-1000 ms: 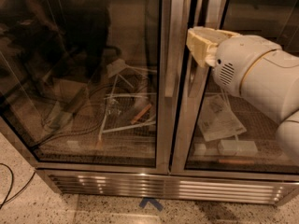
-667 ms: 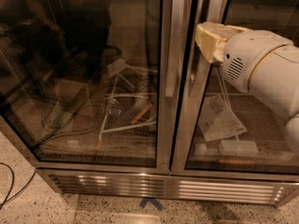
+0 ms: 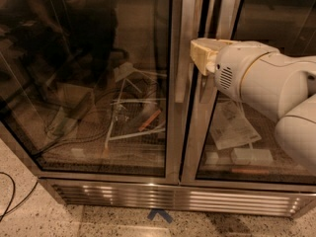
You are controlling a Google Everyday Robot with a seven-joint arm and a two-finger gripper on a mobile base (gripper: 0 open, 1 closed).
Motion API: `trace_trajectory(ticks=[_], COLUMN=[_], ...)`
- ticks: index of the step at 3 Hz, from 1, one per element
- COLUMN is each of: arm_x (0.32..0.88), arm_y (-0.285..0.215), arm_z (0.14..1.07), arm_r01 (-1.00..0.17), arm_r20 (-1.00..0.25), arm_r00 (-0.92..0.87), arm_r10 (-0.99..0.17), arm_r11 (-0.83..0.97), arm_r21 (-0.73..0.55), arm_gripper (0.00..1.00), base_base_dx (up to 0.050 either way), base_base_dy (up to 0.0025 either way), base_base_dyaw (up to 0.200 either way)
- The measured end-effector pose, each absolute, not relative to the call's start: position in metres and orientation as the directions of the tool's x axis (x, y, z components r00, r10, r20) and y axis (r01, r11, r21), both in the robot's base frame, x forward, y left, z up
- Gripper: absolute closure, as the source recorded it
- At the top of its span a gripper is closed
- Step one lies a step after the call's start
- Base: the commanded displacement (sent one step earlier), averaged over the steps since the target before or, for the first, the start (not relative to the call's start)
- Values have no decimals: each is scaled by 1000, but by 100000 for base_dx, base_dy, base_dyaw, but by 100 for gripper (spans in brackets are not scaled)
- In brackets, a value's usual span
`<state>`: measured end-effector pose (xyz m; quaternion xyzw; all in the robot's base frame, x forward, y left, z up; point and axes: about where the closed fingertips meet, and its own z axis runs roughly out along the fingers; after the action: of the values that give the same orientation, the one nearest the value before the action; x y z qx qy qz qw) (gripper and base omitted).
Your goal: Open top drawer
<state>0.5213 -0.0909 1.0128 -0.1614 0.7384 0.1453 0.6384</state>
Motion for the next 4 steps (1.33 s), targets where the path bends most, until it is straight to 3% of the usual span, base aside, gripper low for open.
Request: trace_trajectory(ticks=[4], arm_x=[519], arm_y=[-77], arm_z=[1003], arm_r01=[-467], arm_r20=[-985], arm_r00=[-158], arm_r10=[-70], arm_r11=[884], arm_r21=[12], arm_gripper=[100], base_base_dx=[0], base_base_dy=[0], base_base_dyaw=[0])
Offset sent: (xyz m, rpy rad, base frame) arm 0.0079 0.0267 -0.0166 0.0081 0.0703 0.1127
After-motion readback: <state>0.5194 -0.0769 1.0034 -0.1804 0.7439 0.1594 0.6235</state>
